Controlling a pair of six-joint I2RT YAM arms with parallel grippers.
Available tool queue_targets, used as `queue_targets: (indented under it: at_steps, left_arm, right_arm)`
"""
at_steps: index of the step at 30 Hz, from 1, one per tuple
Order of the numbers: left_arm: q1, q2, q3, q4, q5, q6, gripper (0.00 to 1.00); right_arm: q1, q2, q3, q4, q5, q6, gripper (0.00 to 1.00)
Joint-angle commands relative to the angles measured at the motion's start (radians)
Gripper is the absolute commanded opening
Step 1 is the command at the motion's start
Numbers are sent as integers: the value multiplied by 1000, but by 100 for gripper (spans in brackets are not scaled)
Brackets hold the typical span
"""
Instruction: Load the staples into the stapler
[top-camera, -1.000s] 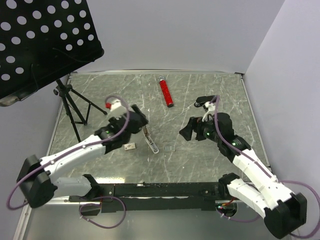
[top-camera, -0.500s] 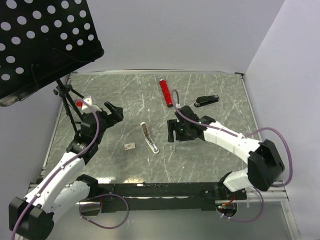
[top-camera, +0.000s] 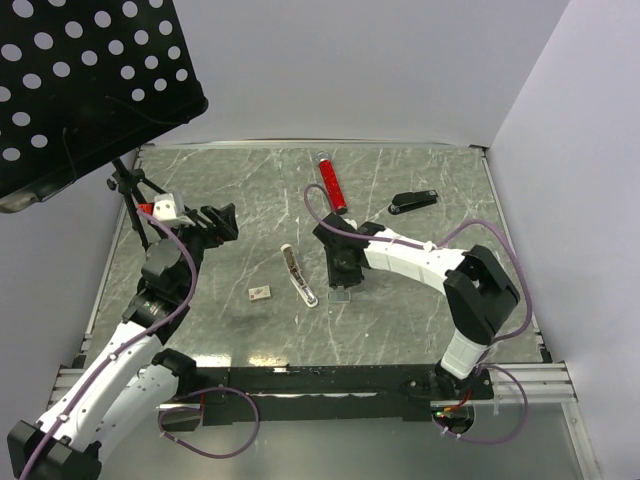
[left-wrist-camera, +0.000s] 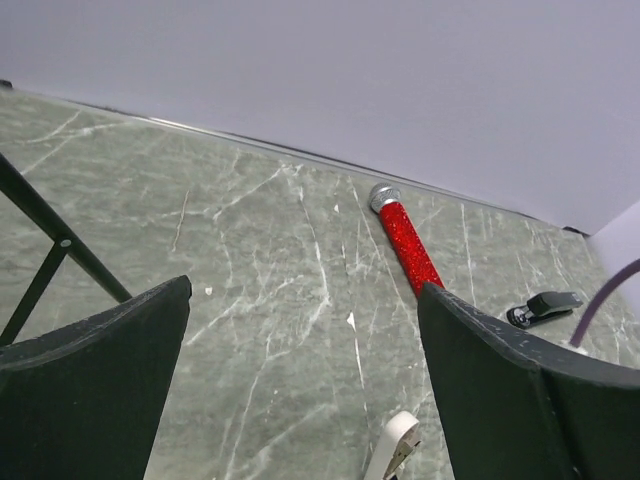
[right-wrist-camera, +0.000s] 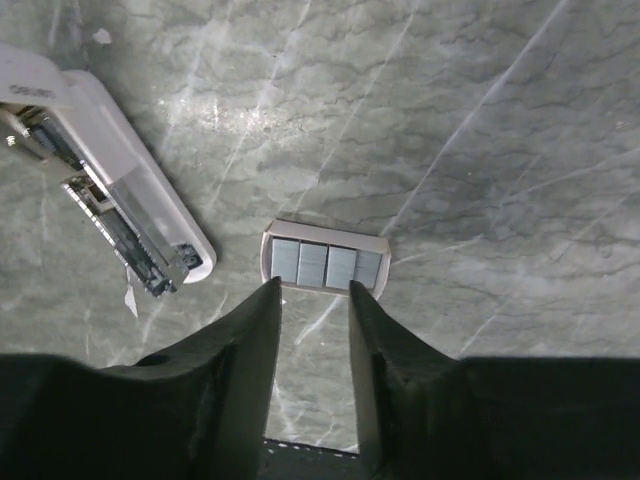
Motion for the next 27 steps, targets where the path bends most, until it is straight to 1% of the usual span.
queue_targets:
  at_steps: [1, 4, 9, 17, 27]
  left_arm:
    - [-22, -25, -6, 60, -57, 44, 99]
    - [-28, -31, -12, 71, -48, 50, 99]
    - [-33, -31, -13, 75, -40, 50, 99]
    - [-35, -25, -16, 82, -29, 50, 99]
    - [-35, -15, -21, 86, -16, 50, 99]
  right_arm:
    - [11, 34, 36, -44, 33, 67, 33]
    - [13, 49, 33, -45, 31, 79, 28]
    - [13, 66, 26, -39, 28, 85, 24]
    - [13, 81, 16, -48, 48, 91, 24]
    - [13, 104, 7, -41, 29, 85, 24]
